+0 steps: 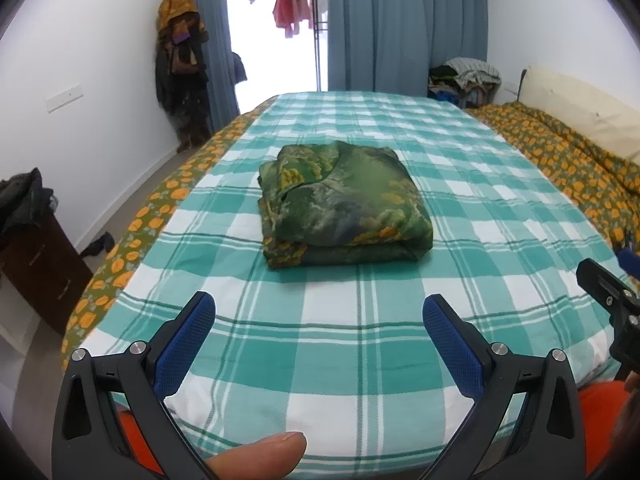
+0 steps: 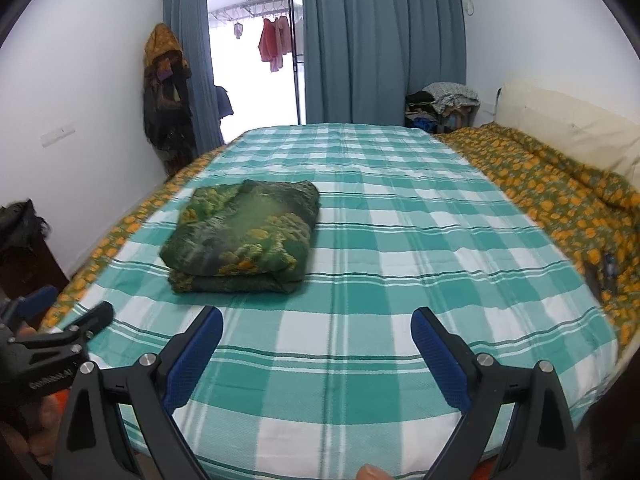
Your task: Fold large clothes
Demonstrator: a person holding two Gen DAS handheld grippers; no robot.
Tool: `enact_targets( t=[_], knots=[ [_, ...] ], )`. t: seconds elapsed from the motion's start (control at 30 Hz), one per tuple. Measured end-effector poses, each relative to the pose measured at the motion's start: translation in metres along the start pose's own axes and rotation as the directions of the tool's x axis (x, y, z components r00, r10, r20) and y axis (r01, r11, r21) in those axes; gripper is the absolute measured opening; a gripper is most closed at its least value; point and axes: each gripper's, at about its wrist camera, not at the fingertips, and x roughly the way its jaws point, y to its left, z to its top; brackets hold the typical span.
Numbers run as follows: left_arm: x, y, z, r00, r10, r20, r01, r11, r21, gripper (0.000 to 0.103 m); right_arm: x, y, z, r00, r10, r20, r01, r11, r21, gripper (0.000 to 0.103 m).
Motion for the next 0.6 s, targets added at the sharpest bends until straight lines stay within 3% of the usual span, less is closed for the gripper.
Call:
enact_targets(
  t=[0.6],
  knots=[
    [0.0005, -0.0017, -0.0032, 0.999, 0.001, -0.040, -0.001, 1.000, 0.011, 0.103, 0.0067, 0.0041, -0.0012, 0.998, -0.022, -0.056, 0.021, 1.000, -0.001, 0.097]
  ],
)
